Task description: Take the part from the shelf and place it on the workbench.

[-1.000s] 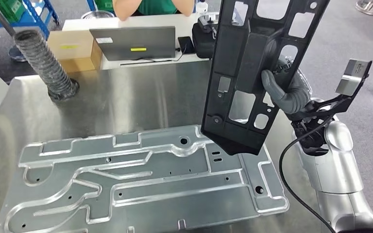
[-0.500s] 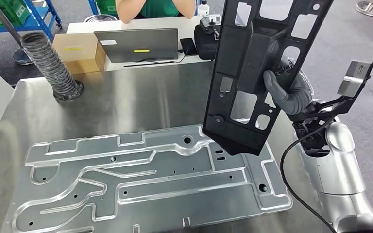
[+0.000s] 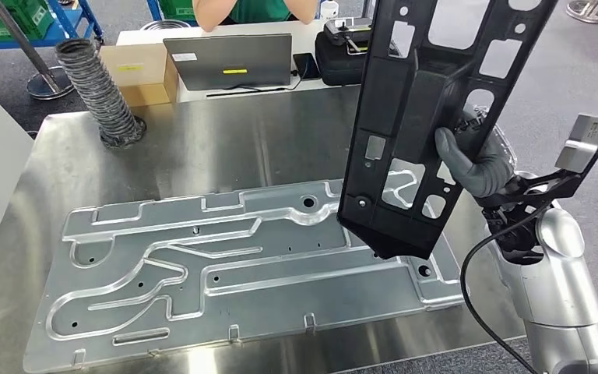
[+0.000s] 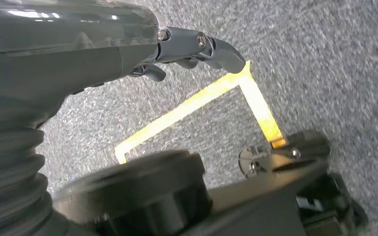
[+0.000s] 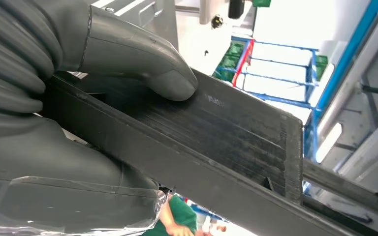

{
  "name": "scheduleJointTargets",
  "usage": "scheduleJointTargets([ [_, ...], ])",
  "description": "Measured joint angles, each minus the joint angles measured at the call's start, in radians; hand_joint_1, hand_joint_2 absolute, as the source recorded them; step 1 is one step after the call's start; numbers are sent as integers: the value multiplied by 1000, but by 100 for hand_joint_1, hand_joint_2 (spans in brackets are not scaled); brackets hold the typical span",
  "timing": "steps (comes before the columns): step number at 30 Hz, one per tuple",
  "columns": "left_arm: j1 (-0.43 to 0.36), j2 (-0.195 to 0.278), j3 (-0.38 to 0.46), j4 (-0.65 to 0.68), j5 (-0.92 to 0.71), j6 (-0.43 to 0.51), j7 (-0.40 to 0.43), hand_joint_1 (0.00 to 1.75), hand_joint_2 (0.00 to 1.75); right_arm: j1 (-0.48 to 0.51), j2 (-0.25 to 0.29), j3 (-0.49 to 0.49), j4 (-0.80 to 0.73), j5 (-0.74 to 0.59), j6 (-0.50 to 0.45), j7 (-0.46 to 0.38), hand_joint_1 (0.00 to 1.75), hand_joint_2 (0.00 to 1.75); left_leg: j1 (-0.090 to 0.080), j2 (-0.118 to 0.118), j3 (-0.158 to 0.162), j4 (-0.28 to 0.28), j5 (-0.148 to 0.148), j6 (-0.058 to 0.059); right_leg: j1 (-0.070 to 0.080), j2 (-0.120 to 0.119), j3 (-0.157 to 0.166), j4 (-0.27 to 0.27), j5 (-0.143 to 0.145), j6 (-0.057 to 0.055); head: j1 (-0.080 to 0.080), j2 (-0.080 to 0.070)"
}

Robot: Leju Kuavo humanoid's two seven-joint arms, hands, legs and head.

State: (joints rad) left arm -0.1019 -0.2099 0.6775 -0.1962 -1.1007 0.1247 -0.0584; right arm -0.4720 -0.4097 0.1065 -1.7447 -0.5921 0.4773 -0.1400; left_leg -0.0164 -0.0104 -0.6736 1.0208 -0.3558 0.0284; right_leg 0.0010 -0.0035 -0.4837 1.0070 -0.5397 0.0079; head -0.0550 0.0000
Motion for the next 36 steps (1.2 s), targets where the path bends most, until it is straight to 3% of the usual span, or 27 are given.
scheduleJointTargets([
  [2, 0, -1, 0, 0, -1, 1, 0, 0, 175, 4, -2, -2, -3, 2, 0, -1, 175, 175, 1, 0, -2, -4, 10, -11, -1, -3, -8, -8, 17, -7, 0, 0],
  [3, 0, -1, 0, 0, -1, 1, -1, 0, 175, 6, -2, -2, -4, 3, 0, -1, 175, 175, 1, 0, -8, 5, -3, -17, -4, -5, -14, -12, 28, -13, 0, 0],
  [5, -2, 0, 0, 0, -3, -4, -5, 0, 175, 9, -3, -3, -5, 8, -2, -1, 175, 175, 4, 2, -33, 79, -76, -29, -11, -9, -31, -20, 50, -23, 0, 0],
  [7, -6, 1, 0, 0, -3, -10, -12, 0, 175, 14, -3, -2, -5, 19, -4, -1, 175, 175, 9, 3, -63, 208, -161, -39, -12, -10, -52, -19, 65, -25, 0, 0],
  [8, -7, 1, 0, 0, -4, -11, -15, 0, 175, 17, -3, -2, -5, 26, -5, -1, 175, 175, 12, 3, -67, 258, -177, -43, -12, -10, -62, -18, 72, -24, 0, 0],
  [9, -6, 1, 0, 0, -5, -10, -16, 0, 175, 20, -3, -2, -5, 34, -4, -1, 175, 175, 14, 4, -56, 276, -174, -45, -12, -10, -71, -16, 77, -22, 0, 0],
  [10, -4, 1, 0, 0, -6, -9, -15, 0, 175, 22, -3, -2, -5, 44, -4, -1, 175, 175, 16, 4, -26, 254, -156, -46, -13, -10, -79, -13, 82, -20, 0, 0],
  [11, -2, 2, 0, 0, -8, -6, -14, 0, 175, 23, -4, -2, -5, 58, -5, -3, 175, 175, 17, 5, 22, 194, -133, -45, -13, -10, -85, -10, 85, -18, 0, 0],
  [13, 6, 2, 0, 0, -10, 2, -11, 0, 175, 20, -10, -2, -4, 98, -10, -10, 175, 175, 16, 4, 118, 52, -120, -38, -12, -9, -93, -5, 90, -11, 0, 0],
  [14, 10, 2, 0, 0, -12, 6, -8, 0, 175, 16, -16, -2, -2, 120, -11, -12, 175, 175, 15, 4, 144, 5, -123, -33, -12, -9, -96, -3, 94, -5, 0, 0],
  [17, 14, -1, -1, 0, -17, 12, -3, 0, 175, -11, -40, -1, 10, 166, -3, -4, 175, 175, 13, 3, 148, -24, -123, -14, -13, -10, -105, -2, 103, 14, 0, 0],
  [19, 13, -3, -1, 0, -19, 15, -2, 0, 175, -41, -61, 0, 27, 194, 1, 3, 175, 175, 16, 4, 145, -34, -111, 3, -15, -7, -122, 31, 80, 23, 0, 0],
  [22, 12, -6, -1, 0, -20, 17, -3, 0, 175, -91, -92, 7, 61, 275, -13, 4, 175, 175, 16, 5, 133, -36, -100, 14, -17, -4, -208, 217, -14, 32, 0, 0],
  [23, 12, -6, -1, 0, -21, 17, -4, 0, 175, -106, -103, 12, 74, 311, -21, 4, 175, 175, 16, 5, 129, -34, -99, 14, -17, -4, -232, 271, -31, 35, 0, 0],
  [24, 12, -6, -1, 0, -21, 15, -5, 0, 175, -121, -113, 20, 86, 346, -28, 4, 175, 175, 16, 5, 126, -31, -98, 14, -18, -3, -239, 290, -28, 36, 0, 0],
  [25, 12, -7, -1, 0, -22, 13, -6, 0, 175, -141, -123, 30, 100, 376, -32, 5, 175, 175, 16, 4, 124, -27, -98, 13, -18, -3, -226, 266, -5, 36, 0, 0],
  [27, 11, -10, -1, 0, -24, 10, -7, 0, 175, -193, -145, 51, 126, 428, -38, 8, 175, 175, 15, 3, 122, -20, -102, 9, -19, -3, -159, 133, 64, 33, 0, 0],
  [29, 10, -11, -2, 0, -26, 8, -8, 0, 175, -255, -165, 77, 157, 473, -46, 12, 175, 175, 11, 2, 112, -10, -104, 2, -15, -2, -115, 30, 98, 25, 0, 0],
  [31, 11, -12, -2, 0, -27, 7, -10, 0, 175, -306, -183, 106, 185, 528, -56, 14, 175, 175, 8, 3, 102, -7, -101, -6, -9, -1, -116, 13, 96, 16, 0, 0],
  [33, 11, -12, -2, 0, -29, 7, -13, 0, 175, -355, -196, 141, 212, 619, -72, 14, 175, 175, 5, 3, 95, -1, -107, -15, -14, -3, -119, 10, 98, 7, 0, 0],
  [35, 9, -13, -2, 0, -31, 6, -13, 0, 175, -419, -202, 189, 241, 729, -94, 14, 175, 175, 5, 4, 66, 62, -147, -26, -21, -4, -119, 5, 101, -4, -1, 0],
  [36, 6, -13, -2, 0, -31, 5, -14, 0, 175, -452, -203, 216, 257, 781, -105, 15, 175, 175, 7, 4, 38, 124, -178, -30, -21, -4, -120, 4, 102, -7, -1, 0],
])
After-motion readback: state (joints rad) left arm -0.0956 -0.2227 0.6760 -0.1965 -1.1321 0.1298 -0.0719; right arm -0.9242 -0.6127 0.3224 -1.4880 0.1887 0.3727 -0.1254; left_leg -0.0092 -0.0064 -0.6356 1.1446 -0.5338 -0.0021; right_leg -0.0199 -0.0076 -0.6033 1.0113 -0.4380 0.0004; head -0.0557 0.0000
